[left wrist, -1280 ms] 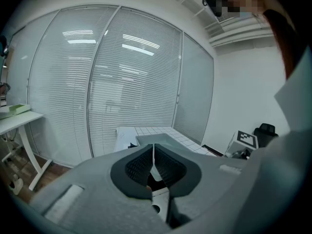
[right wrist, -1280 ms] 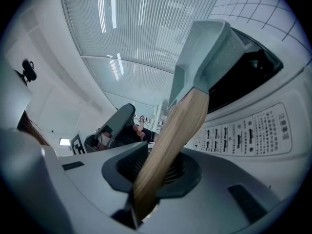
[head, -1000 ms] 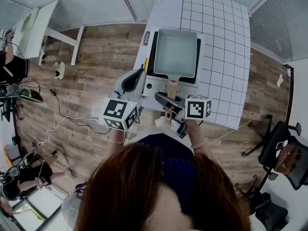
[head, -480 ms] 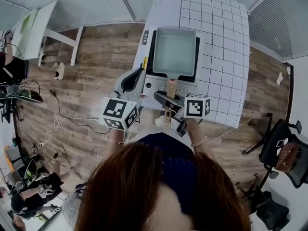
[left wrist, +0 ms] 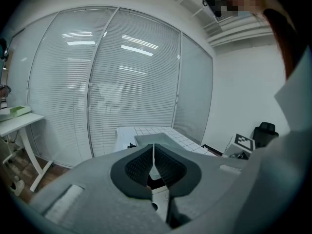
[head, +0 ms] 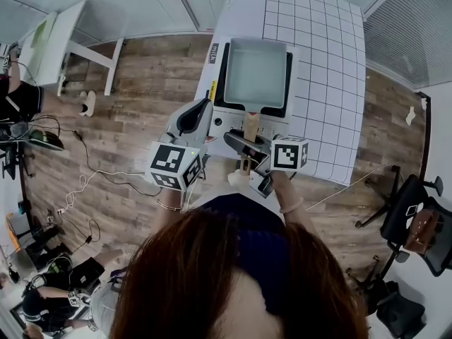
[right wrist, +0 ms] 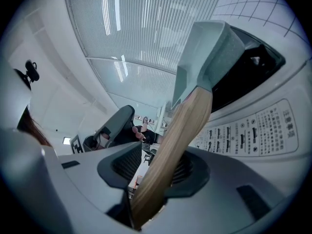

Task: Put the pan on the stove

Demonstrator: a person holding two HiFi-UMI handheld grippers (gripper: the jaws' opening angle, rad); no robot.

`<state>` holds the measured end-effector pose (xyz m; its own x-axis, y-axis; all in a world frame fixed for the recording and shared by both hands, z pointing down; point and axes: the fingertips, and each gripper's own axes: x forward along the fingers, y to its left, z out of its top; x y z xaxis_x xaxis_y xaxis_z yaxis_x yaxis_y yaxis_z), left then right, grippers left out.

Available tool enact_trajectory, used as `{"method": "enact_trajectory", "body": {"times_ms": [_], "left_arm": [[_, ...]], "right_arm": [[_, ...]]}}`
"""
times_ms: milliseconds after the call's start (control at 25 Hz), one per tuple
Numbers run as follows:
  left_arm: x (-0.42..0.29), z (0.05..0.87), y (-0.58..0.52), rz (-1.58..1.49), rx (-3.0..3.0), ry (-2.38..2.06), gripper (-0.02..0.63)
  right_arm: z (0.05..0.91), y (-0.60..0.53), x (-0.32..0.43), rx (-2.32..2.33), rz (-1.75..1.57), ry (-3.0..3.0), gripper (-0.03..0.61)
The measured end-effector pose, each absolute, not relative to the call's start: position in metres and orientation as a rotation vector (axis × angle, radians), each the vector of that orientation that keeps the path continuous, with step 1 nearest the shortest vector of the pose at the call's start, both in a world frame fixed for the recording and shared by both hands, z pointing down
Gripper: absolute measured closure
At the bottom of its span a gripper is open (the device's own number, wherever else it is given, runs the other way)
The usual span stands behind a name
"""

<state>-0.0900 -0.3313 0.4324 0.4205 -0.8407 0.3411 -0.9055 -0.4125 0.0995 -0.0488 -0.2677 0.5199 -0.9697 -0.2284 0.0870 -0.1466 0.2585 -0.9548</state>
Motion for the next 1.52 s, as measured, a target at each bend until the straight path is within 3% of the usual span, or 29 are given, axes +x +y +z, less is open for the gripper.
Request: {"method": "enact_trajectory", "body": {"times_ms": [360, 1520], "left_arm": [[-0.091, 0.432, -0.321, 0.366, 2.414, -1.518, 0.594], [-0.080, 0.417, -0.271, 0.328, 2.504, -1.471, 0.594]], "right_arm": [[0.523, -0.272, -0.035, -0.447, -1.850, 2.348, 0.388], [0.516, -0.243, 0.009, -0.705, -1.711, 2.309, 0.402]]}}
